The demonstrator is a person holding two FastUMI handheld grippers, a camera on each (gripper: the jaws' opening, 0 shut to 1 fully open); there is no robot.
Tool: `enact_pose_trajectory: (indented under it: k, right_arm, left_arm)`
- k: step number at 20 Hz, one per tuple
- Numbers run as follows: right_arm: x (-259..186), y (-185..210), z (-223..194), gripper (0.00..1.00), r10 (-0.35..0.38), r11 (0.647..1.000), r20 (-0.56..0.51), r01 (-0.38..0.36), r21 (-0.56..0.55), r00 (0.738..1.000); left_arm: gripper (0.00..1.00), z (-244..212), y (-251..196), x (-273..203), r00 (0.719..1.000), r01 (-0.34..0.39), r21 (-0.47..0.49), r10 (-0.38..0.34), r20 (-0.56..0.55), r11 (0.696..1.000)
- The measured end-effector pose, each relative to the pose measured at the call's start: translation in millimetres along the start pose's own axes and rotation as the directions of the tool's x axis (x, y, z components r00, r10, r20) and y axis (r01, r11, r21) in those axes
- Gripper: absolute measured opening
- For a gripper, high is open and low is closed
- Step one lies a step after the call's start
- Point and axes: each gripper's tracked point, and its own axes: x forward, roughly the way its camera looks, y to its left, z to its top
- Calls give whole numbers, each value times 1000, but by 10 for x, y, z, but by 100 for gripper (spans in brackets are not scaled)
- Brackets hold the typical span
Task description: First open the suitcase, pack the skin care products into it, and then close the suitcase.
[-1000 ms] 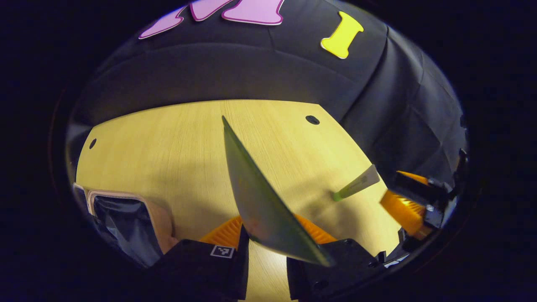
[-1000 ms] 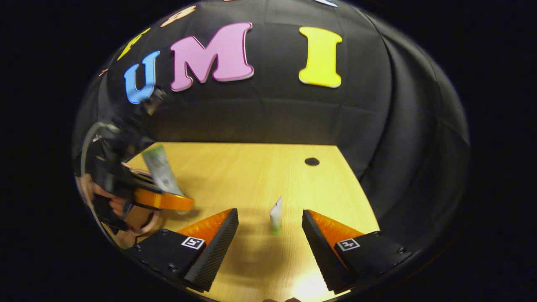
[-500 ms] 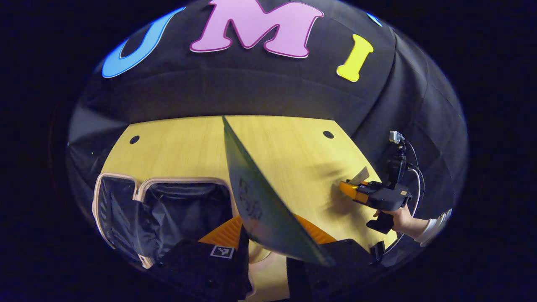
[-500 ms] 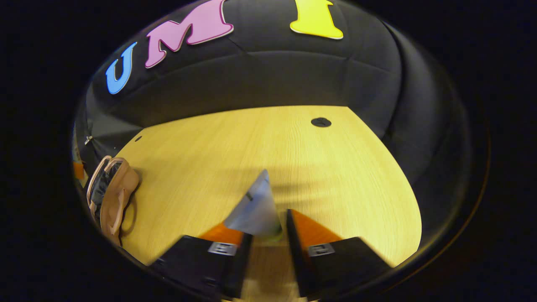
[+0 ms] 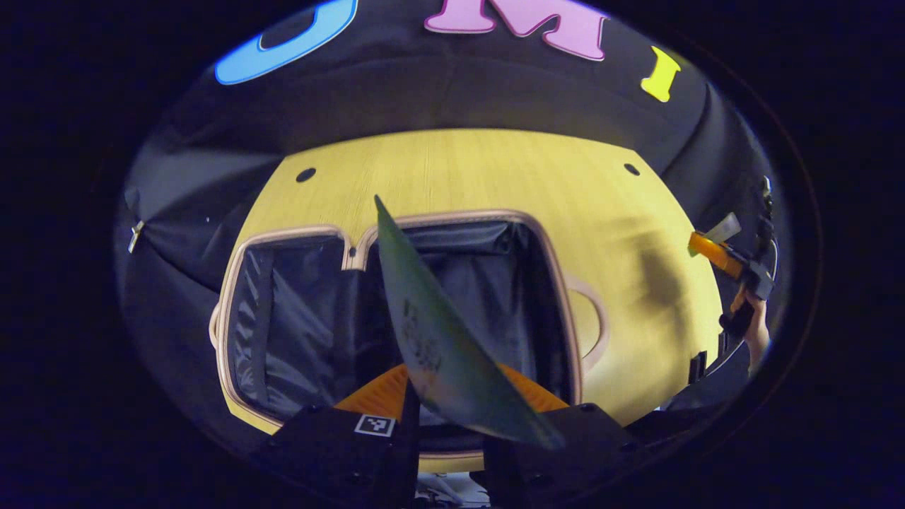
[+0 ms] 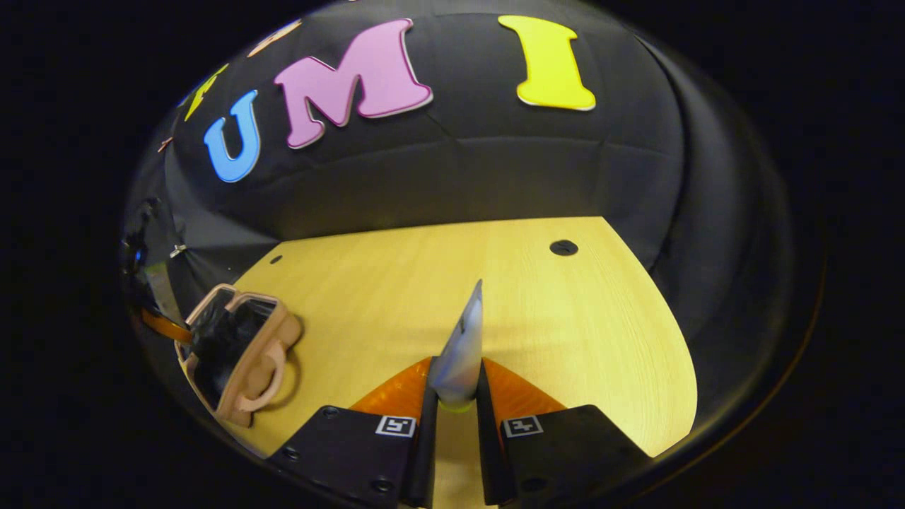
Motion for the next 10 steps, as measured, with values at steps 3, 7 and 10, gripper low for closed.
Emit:
enact_pose_trajectory:
  k: [3,7,10]
  right_arm:
    - [-296,517,165,30,46,999,36,-46,-13,998]
    - [-547,1203,144,30,102,992,22,-100,-83,995]
    - [-567,1696,12,30,140,984,-12,-141,-111,990]
  left_arm:
    - [45,-474,256,361,979,-9,-17,6,-205,1000]
    - [46,-724,275,656,955,6,-95,-34,-296,995]
    - [51,-671,262,599,964,38,-93,-61,-260,995]
